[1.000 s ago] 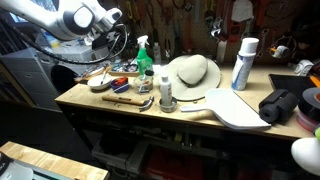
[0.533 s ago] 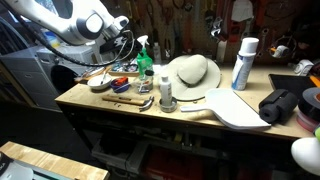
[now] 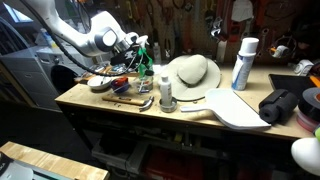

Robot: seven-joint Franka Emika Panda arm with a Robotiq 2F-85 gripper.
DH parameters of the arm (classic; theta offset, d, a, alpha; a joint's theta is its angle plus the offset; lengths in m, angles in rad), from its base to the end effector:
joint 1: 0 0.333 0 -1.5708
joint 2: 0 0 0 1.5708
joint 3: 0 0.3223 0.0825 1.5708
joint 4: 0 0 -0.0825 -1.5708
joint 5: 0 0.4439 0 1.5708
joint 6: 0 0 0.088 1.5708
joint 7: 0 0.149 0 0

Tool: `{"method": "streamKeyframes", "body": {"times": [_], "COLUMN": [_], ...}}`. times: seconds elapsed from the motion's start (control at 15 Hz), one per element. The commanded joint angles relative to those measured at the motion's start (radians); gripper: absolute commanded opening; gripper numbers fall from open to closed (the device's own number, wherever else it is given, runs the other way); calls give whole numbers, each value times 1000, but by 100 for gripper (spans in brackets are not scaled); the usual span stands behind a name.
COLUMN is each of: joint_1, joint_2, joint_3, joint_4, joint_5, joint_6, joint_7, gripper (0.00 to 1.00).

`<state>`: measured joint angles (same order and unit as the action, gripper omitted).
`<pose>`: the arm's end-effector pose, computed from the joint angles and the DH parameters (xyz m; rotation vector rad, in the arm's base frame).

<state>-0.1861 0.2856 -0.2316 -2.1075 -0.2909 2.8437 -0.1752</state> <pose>0.6229 -0.2624 0.2572 2.7657 0.0562 0.5165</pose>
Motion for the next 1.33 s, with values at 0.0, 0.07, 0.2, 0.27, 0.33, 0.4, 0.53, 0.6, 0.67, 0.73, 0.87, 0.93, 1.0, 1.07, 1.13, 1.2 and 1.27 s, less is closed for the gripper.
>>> {"method": "streamKeyframes", "body": {"times": [0.0, 0.07, 0.2, 0.27, 0.33, 0.4, 0.53, 0.6, 0.67, 0.73, 0.87, 0.93, 1.0, 1.07, 1.13, 1.2, 1.27], "joint_1": [11, 19, 25, 25, 27, 26, 21, 20, 19, 7, -10, -22, -46, -71, -97, -94, -82], "joint_2": [69, 82, 104, 112, 118, 118, 113, 104, 86, 50, -25, -66, -112, -154, -201, -239, -275], "joint_3": [-22, -35, -47, -48, -51, -47, -35, -31, -26, -8, 10, 22, 50, 83, 125, 138, 149], "joint_4": [81, 97, 116, 121, 124, 122, 115, 109, 101, 82, 46, 30, 10, -7, -32, -57, -86], "joint_5": [-15, -30, -35, -32, -33, -30, -18, -15, -11, 9, 32, 51, 99, 173, 293, 370, 453], "joint_6": [-8, -17, -30, -35, -42, -53, -57, -59, -66, -79, -100, -121, -150, -184, -222, -235, -244], "joint_7": [39, 50, 55, 50, 48, 39, 28, 23, 18, -5, -32, -51, -97, -160, -258, -321, -384], "gripper": [68, 56, 39, 32, 25, 16, 2, 0, 0, 3, 3, 3, 3, 3, 3, 3, 3]}}
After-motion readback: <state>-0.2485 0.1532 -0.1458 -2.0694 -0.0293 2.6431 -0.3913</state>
